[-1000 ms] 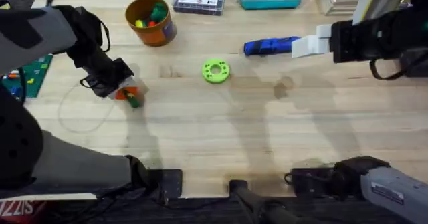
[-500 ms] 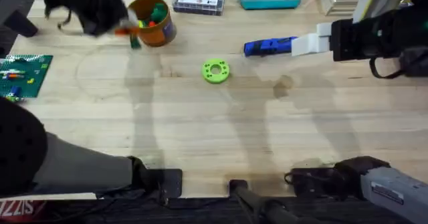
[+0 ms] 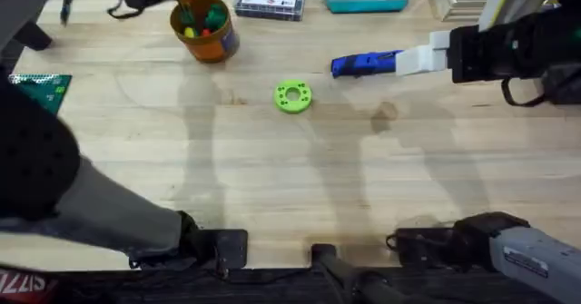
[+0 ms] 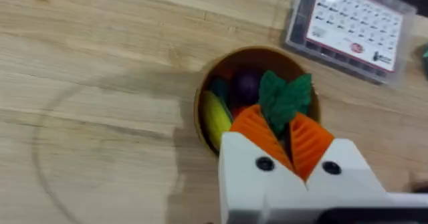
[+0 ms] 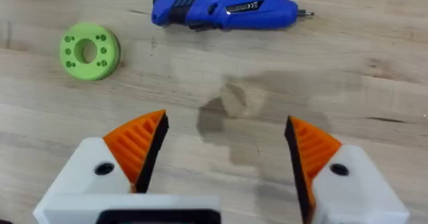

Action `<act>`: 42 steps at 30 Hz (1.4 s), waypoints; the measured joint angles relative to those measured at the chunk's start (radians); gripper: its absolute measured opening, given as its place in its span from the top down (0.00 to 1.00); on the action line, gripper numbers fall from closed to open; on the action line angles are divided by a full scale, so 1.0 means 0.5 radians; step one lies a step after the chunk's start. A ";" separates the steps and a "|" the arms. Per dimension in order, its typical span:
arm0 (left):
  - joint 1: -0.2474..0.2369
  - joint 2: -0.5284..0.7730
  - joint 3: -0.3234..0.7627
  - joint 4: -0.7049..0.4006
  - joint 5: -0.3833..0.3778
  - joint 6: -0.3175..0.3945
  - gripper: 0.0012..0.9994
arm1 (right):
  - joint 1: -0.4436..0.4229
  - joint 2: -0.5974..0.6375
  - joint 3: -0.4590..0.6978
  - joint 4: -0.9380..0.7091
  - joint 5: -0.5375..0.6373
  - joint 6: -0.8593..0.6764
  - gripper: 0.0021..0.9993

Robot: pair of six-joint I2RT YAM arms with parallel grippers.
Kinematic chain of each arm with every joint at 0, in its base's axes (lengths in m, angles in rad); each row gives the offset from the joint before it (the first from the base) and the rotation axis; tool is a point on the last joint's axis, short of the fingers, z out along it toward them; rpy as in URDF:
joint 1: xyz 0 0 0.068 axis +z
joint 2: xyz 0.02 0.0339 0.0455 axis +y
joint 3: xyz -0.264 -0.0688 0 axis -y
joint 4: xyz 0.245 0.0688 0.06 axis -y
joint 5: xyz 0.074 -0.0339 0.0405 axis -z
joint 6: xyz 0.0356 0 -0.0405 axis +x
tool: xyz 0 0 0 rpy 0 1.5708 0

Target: Pick up the gripper from the table and insert it into the empty holder that is missing its gripper. Then pick up a screw, insert it into the mounting hole, and use the screwdriver to tighten it. Finally, clean up the table by picking up the vegetable and placing it into the bucket.

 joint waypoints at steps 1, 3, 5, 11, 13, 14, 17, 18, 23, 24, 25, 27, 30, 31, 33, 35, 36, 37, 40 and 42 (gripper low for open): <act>0.000 0.045 0.000 0.016 -0.002 0.000 0.98 | 0.000 0.000 0.000 0.000 0.000 0.000 0.01; 0.000 0.115 0.000 0.035 -0.005 0.001 0.98 | 0.000 0.001 0.000 0.000 0.000 0.000 0.01; 0.000 0.165 -0.001 0.039 -0.005 0.002 0.97 | 0.000 0.001 0.000 0.000 0.000 0.000 0.01; 0.000 0.187 -0.001 0.055 -0.006 0.016 0.40 | 0.000 0.001 0.000 0.000 0.000 0.000 0.01; 0.000 0.186 -0.001 0.042 -0.007 0.017 0.24 | 0.000 0.000 0.000 0.000 0.000 0.000 0.01; 0.000 0.186 -0.001 0.028 -0.006 0.022 0.11 | 0.000 0.000 0.000 0.000 0.000 0.000 0.01; 0.000 0.168 -0.001 -0.062 -0.005 0.015 0.01 | 0.000 0.000 0.000 0.000 0.000 0.000 0.01; 0.000 0.149 0.000 -0.108 -0.005 0.016 0.01 | 0.000 0.000 0.000 0.000 0.000 0.000 0.01; 0.000 -0.096 0.016 -0.464 -0.005 0.060 0.01 | 0.000 0.000 0.000 0.001 0.000 0.000 0.01; 0.000 -0.179 0.024 -0.544 -0.005 0.084 0.01 | 0.000 0.000 0.000 0.001 0.000 0.000 0.01; 0.000 -0.267 0.031 -0.621 -0.005 0.109 0.01 | 0.000 0.001 0.000 0.001 0.000 0.000 0.01; 0.000 -0.464 0.050 -0.784 -0.005 0.166 0.01 | 0.000 0.000 0.000 0.001 0.000 0.000 0.01; 0.000 -0.746 0.079 -1.009 -0.005 0.243 0.01 | 0.000 0.000 0.000 0.001 0.000 0.000 0.01; 0.000 -0.847 0.088 -1.098 -0.005 0.274 0.01 | 0.000 0.000 0.000 0.001 0.000 0.000 0.01; 0.000 -1.007 0.094 -1.245 -0.006 0.322 0.01 | 0.000 0.000 0.000 0.001 0.000 0.000 0.01; 0.000 -1.143 0.094 -1.388 -0.006 0.353 0.01 | 0.000 0.000 0.000 0.001 0.000 0.000 0.01; 0.000 -1.202 0.094 -1.453 -0.007 0.366 0.01 | 0.000 0.000 0.000 0.002 0.000 0.000 0.01; 0.000 -1.325 0.094 -1.594 -0.007 0.388 0.01 | 0.000 0.000 0.000 0.002 0.000 0.000 0.01; 0.000 -1.399 0.094 -1.657 -0.007 0.390 0.01 | 0.000 0.001 0.000 0.004 0.000 0.000 0.01; 0.000 -1.435 0.094 -1.672 -0.007 0.390 0.01 | 0.000 0.000 0.000 0.010 0.000 0.000 0.01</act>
